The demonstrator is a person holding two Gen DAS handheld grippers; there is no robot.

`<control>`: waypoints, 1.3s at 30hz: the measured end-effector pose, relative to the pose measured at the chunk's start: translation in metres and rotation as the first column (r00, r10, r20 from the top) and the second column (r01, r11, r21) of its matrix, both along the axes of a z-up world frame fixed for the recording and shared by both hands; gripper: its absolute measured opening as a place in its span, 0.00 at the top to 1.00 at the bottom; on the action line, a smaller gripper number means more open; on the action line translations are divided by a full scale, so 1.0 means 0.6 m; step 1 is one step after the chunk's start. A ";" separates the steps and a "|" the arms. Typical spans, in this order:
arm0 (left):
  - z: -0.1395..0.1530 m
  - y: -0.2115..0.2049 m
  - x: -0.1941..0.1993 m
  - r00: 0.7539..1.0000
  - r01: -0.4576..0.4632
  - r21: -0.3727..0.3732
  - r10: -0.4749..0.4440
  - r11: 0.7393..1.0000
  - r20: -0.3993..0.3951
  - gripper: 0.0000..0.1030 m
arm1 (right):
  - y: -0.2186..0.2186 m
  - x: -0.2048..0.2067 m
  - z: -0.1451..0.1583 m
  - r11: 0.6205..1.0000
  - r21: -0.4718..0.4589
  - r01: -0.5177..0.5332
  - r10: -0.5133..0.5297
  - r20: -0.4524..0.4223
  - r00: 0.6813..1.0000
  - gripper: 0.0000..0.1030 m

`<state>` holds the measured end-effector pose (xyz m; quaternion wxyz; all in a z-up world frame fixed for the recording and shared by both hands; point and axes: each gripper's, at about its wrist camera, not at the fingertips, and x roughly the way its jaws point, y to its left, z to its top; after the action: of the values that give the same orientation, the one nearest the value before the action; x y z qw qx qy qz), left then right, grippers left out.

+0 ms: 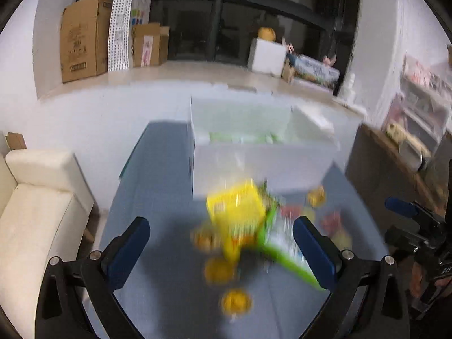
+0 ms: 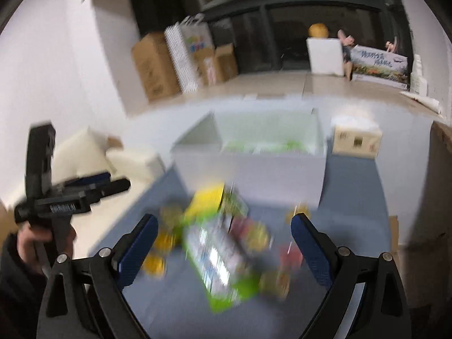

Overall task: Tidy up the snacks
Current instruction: 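Move both tools back over the remaining snacks, then grasp a seaweed packet with the right tool while the left tool grasps a yellow jelly cup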

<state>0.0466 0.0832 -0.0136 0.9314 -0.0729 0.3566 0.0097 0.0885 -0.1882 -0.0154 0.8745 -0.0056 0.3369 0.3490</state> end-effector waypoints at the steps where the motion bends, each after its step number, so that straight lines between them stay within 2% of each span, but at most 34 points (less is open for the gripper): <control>1: -0.013 -0.006 -0.015 1.000 0.002 0.031 -0.001 1.000 -0.014 0.00 | 0.004 -0.013 -0.015 1.000 -0.018 -0.006 0.006 -0.008 1.000 0.05; 3: -0.028 -0.010 -0.029 0.999 -0.003 0.054 0.005 0.999 -0.038 0.00 | 0.017 -0.022 -0.043 0.998 -0.050 -0.035 0.034 -0.035 0.999 0.05; 6: -0.040 -0.006 -0.038 0.998 0.010 0.010 -0.010 1.000 -0.054 0.00 | 0.041 0.000 -0.063 0.992 -0.111 -0.052 0.046 -0.056 0.997 0.05; 10: -0.048 -0.008 -0.043 0.998 0.006 0.007 -0.006 1.000 -0.063 0.00 | 0.082 0.033 -0.081 0.980 -0.148 -0.135 0.127 -0.063 0.990 0.05; 13: -0.057 -0.016 -0.050 0.997 0.030 0.004 -0.029 1.000 -0.072 0.00 | 0.109 0.060 -0.101 0.967 -0.155 -0.201 0.186 -0.109 0.977 0.05; 21: -0.087 -0.025 -0.057 0.992 0.052 0.004 -0.051 0.999 -0.116 0.00 | 0.127 0.097 -0.155 0.952 -0.209 -0.224 0.181 -0.205 0.962 0.05; 29: -0.102 -0.033 -0.052 0.988 0.062 0.012 -0.060 0.998 -0.144 0.00 | 0.126 0.095 -0.163 0.955 -0.207 -0.214 0.170 -0.210 0.963 0.05; 31: -0.107 -0.034 -0.052 0.986 0.065 0.010 -0.063 0.998 -0.151 0.00 | 0.127 0.090 -0.159 0.952 -0.227 -0.207 0.167 -0.185 0.969 0.16; 32: -0.110 -0.034 -0.051 0.986 0.067 0.009 -0.064 0.998 -0.156 0.00 | 0.127 0.087 -0.156 0.947 -0.251 -0.198 0.157 -0.172 0.973 0.31; 36: -0.119 -0.034 -0.048 0.983 0.069 0.003 -0.067 0.998 -0.172 0.00 | 0.123 0.066 -0.138 0.947 -0.218 -0.234 0.200 -0.168 0.965 0.31; 39: -0.127 -0.035 -0.045 0.980 0.083 -0.017 -0.085 0.996 -0.178 0.00 | 0.114 0.050 -0.123 0.954 -0.202 -0.223 0.194 -0.154 0.969 0.31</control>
<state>0.0195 0.0619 -0.0898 0.8948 -0.0611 0.4415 -0.0249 0.1187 -0.1196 -0.0890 0.8024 -0.1138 0.4277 0.4003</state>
